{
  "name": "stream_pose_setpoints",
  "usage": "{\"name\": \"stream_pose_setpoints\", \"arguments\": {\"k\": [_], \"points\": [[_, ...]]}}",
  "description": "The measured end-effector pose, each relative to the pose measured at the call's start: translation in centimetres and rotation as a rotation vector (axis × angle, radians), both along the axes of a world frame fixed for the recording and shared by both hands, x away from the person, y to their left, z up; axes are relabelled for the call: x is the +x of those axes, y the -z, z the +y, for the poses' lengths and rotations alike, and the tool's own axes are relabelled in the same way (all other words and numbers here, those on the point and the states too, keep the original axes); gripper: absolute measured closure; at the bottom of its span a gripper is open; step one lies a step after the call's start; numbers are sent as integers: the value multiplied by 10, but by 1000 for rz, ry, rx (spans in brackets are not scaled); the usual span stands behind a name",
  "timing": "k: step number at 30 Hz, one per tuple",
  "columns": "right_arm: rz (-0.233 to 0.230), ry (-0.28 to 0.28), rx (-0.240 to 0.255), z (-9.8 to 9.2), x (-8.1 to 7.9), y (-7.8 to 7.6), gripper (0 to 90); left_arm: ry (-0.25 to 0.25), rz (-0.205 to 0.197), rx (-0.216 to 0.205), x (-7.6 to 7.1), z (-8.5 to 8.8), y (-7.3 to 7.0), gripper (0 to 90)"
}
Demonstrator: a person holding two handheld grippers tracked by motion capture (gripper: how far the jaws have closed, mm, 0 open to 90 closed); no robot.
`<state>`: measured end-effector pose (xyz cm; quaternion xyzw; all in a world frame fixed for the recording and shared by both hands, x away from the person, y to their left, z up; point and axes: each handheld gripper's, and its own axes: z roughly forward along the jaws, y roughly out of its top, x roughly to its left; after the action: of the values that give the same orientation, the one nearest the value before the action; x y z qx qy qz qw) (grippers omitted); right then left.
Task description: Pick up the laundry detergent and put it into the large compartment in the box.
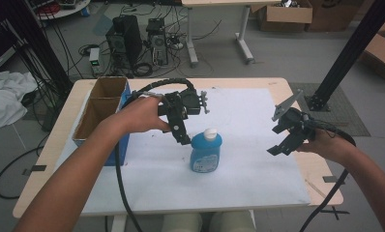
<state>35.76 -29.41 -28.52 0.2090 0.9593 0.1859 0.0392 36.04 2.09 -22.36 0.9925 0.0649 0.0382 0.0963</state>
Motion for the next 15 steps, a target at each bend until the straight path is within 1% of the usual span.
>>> {"name": "stream_pose_setpoints", "arguments": {"k": [4,5,6,8,15], "points": [[2,1,1,1,0,0,172,-4,1,-2,-1,0,0,199],[0,-2,2,1,1,0,172,-4,-5,-8,-1,0,0,198],[1,-3,1,1,1,0,172,-3,-4,-1,0,0,-1,199],[1,-5,1,1,1,0,172,-7,-3,-2,0,0,-1,198],[-2,-4,2,0,1,0,171,1,-2,-6,0,-3,-3,197]]}}
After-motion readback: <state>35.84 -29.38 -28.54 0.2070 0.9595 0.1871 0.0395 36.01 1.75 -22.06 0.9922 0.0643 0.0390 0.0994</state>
